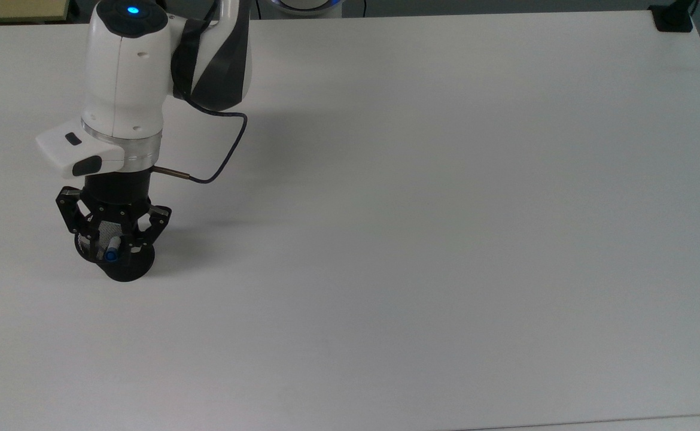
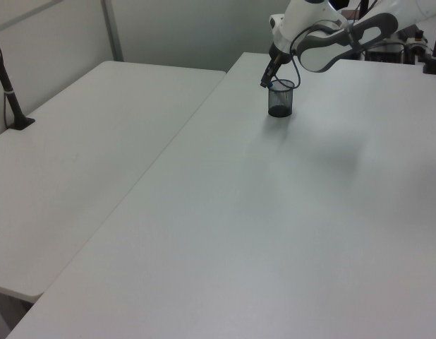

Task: Remove the marker
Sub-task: 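Close the gripper on the marker's blue cap, then lift the marker straight up out of the pen cup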

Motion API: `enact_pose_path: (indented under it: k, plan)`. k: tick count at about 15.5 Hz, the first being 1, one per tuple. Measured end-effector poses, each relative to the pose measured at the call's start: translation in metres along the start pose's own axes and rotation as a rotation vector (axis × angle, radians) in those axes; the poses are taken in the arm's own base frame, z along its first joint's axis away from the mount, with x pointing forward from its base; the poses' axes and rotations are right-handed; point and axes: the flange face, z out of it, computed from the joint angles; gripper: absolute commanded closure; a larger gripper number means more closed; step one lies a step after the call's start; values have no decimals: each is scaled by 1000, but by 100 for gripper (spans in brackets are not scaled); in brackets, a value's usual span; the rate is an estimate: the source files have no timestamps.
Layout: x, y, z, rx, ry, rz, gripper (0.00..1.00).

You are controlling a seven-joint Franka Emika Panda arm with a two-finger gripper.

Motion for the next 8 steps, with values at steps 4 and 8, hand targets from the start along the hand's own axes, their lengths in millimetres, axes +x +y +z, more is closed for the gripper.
enact_pose_path:
  k: [4,8]
  plan:
    - [0,0,0,-8,3,-7,87]
    - [0,1,0,-15,3,-13,90]
